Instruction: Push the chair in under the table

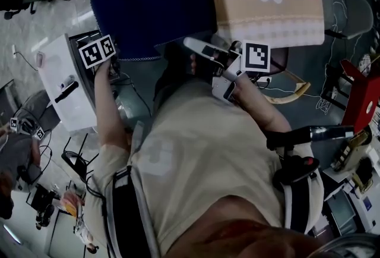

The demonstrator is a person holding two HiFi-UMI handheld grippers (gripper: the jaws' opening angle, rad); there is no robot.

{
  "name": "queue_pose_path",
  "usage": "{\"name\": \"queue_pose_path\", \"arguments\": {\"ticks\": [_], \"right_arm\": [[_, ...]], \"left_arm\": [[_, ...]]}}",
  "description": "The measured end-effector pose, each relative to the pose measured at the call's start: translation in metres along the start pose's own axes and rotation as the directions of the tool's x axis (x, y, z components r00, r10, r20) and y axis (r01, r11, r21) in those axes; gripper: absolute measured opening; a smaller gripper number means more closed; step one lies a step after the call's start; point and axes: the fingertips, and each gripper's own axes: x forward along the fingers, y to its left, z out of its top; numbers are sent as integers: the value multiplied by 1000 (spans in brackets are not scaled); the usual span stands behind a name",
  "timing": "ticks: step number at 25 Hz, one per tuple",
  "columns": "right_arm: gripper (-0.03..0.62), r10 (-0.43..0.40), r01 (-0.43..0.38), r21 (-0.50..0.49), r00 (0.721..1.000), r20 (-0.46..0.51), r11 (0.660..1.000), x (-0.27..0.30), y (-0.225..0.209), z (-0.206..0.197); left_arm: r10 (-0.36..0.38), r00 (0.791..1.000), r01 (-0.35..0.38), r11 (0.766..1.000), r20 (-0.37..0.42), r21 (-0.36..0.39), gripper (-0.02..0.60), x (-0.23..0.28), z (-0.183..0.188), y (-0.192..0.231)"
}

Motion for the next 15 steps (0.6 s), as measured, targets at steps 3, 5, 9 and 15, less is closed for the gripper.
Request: {"name": "queue_pose_path", "arguments": {"ticks": [3,5,9,15], "right_arm": [[11,2,-2,-3,1000,-6,1000,2,1,-1],[11,2,-2,-5,1000,-12,1000,4,2,-2],[11,2,-2,0,1000,-16,1000,9,3,-3],[11,-8,8,-4,1000,-20,1000,17,2,-5]], "left_arm": [[-10,1000,10,1000,-1,-17,129,1,0,0],[-14,1000,14,1000,-2,-20,125,1,-1,-1],[-28,1000,28,999,-6,-19,123,2,0,-2],[-69,997,68,997,-30,-37,123,9,0,-1]]}}
